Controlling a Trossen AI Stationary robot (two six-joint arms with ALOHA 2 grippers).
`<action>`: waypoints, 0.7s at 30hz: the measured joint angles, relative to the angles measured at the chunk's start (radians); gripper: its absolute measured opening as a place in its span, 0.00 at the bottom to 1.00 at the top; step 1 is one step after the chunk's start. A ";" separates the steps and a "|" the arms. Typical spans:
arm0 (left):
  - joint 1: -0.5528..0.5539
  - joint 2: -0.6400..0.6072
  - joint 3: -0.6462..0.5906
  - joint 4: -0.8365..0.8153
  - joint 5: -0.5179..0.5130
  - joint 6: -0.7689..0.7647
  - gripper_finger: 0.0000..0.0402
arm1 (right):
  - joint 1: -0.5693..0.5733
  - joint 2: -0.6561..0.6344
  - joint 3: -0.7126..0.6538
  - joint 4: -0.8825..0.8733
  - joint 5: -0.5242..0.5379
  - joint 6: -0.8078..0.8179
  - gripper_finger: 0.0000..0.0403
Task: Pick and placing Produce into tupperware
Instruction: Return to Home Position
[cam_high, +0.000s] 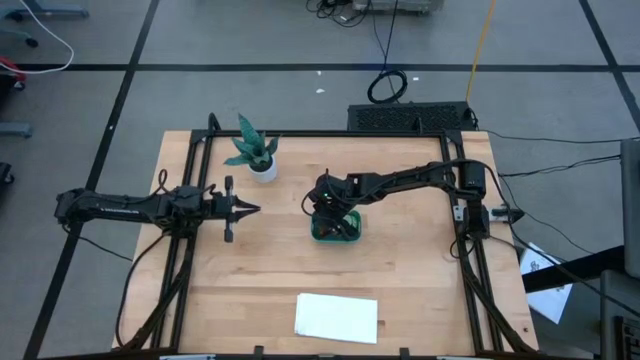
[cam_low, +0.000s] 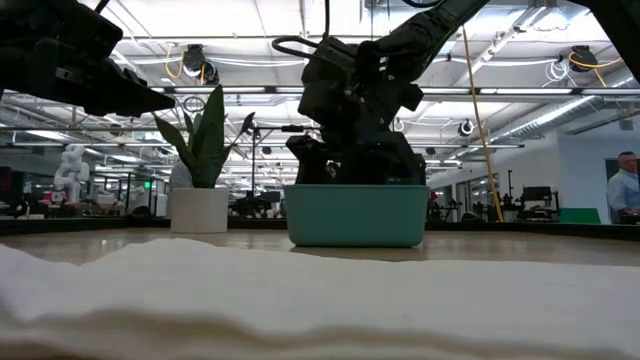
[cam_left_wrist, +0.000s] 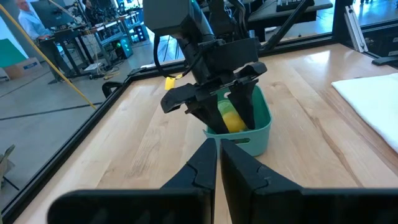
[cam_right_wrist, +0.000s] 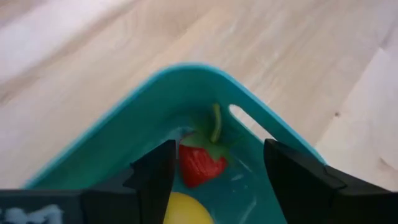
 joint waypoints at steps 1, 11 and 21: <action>0.000 0.000 0.000 0.000 0.000 0.000 0.06 | 0.000 -0.003 0.000 -0.002 0.014 -0.001 0.57; 0.000 0.000 0.000 -0.001 -0.001 0.000 0.06 | 0.004 -0.071 0.000 -0.007 0.061 -0.004 0.47; 0.000 0.000 0.000 -0.002 -0.008 0.000 0.06 | 0.010 -0.071 0.000 -0.022 0.064 -0.052 0.04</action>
